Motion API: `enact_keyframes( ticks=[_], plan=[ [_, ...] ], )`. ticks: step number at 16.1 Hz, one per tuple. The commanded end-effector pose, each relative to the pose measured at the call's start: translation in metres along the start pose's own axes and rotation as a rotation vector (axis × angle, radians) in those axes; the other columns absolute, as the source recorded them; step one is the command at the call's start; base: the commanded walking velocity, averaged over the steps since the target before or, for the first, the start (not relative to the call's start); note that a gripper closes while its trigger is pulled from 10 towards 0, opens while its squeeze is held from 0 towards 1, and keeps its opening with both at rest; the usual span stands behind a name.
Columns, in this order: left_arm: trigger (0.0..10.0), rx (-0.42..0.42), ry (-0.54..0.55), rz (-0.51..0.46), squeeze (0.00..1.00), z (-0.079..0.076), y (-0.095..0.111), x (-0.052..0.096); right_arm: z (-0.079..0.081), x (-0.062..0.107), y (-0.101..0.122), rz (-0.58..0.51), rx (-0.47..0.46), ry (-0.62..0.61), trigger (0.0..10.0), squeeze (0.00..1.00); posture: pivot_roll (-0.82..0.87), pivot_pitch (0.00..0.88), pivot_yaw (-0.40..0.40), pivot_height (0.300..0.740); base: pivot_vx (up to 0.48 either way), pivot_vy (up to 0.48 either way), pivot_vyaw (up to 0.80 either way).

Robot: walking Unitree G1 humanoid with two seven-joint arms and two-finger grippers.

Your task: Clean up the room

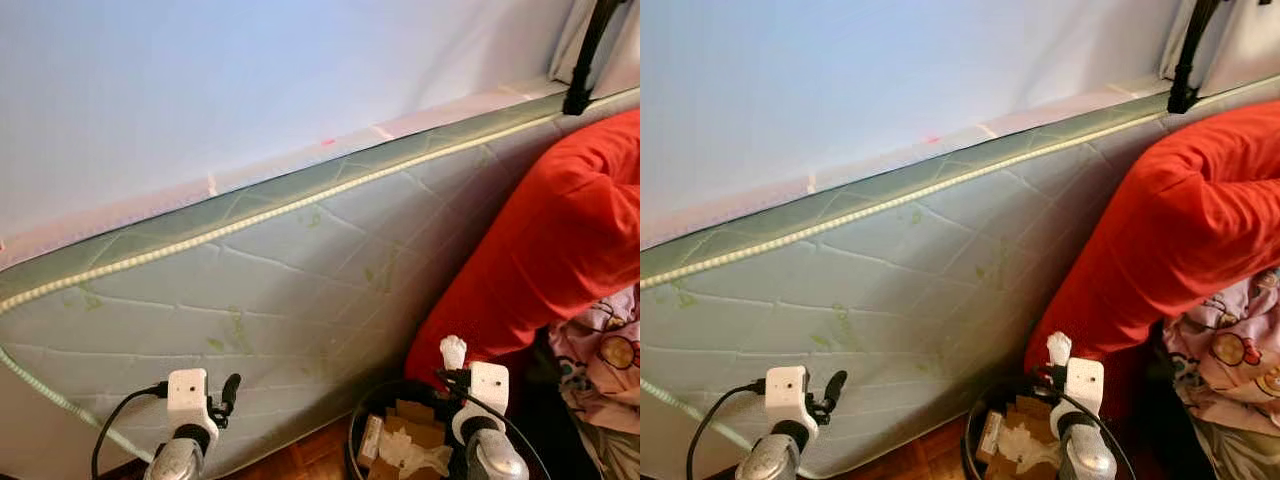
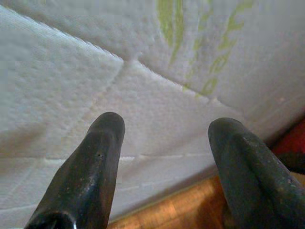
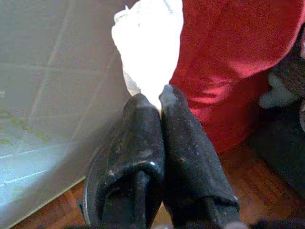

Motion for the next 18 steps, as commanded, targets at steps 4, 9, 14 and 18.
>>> enact_keyframes(
  ticks=[4,9,14,18],
  plan=[
    [10.0,0.012,0.014,-0.12,0.0,-0.003,0.026,-0.004,0.012,-0.006,0.01,-0.023,0.018,0.04,10.0,0.0,0.0,0.014,0.009,0.74,0.0,0.0,0.0],
    [10.0,0.014,0.006,-0.152,0.0,-0.011,0.039,-0.006,0.016,-0.007,0.009,0.006,0.051,0.046,10.0,0.0,-0.01,0.028,0.009,0.71,0.0,0.0,0.0],
    [10.0,0.011,0.005,-0.149,0.0,-0.017,0.047,-0.001,0.015,-0.005,0.006,0.003,0.052,0.051,10.0,0.0,0.0,0.045,0.006,0.701,0.0,0.0,0.0],
    [10.0,0.011,0.009,-0.144,0.0,-0.018,0.051,0.0,0.016,-0.007,0.006,0.025,0.052,0.052,10.0,0.0,0.0,0.049,0.006,0.701,0.0,0.0,0.0]
  ],
)
Point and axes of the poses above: a point about 5 cm out from each wrist's last joint towards the gripper, its own x axis pointing back from the gripper into the wrist, its own y axis along the axis of the wrist's last joint, z = x × y, the point moved 2 cm from there along -x, pointing out of the wrist towards the gripper, and after that the axes turned 2 degrees about x, right-handed, at the moved point
